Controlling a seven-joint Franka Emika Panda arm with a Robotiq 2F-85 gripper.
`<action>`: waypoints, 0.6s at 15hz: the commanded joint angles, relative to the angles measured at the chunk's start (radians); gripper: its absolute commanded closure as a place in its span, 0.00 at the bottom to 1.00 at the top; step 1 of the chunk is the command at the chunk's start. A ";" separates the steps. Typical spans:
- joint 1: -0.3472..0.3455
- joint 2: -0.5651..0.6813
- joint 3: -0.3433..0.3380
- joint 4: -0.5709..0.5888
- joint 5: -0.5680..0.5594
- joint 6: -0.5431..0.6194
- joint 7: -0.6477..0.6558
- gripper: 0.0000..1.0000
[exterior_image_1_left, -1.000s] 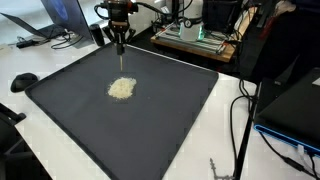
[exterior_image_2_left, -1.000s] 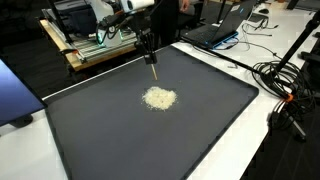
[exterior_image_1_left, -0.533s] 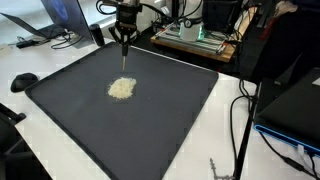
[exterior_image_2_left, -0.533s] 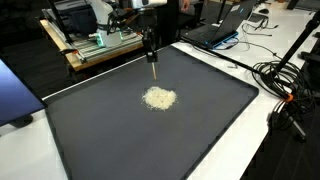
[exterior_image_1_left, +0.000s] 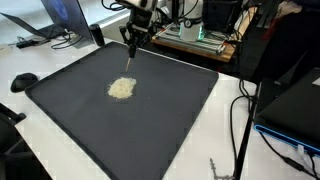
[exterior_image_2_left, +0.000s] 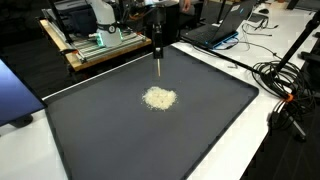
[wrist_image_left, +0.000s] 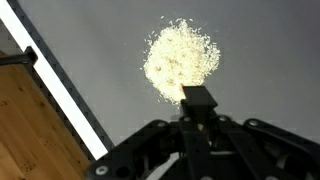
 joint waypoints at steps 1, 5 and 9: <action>0.039 -0.012 0.038 0.004 -0.199 -0.085 0.170 0.97; 0.104 0.040 0.105 0.031 -0.339 -0.223 0.312 0.97; 0.177 0.096 0.168 0.062 -0.429 -0.366 0.416 0.97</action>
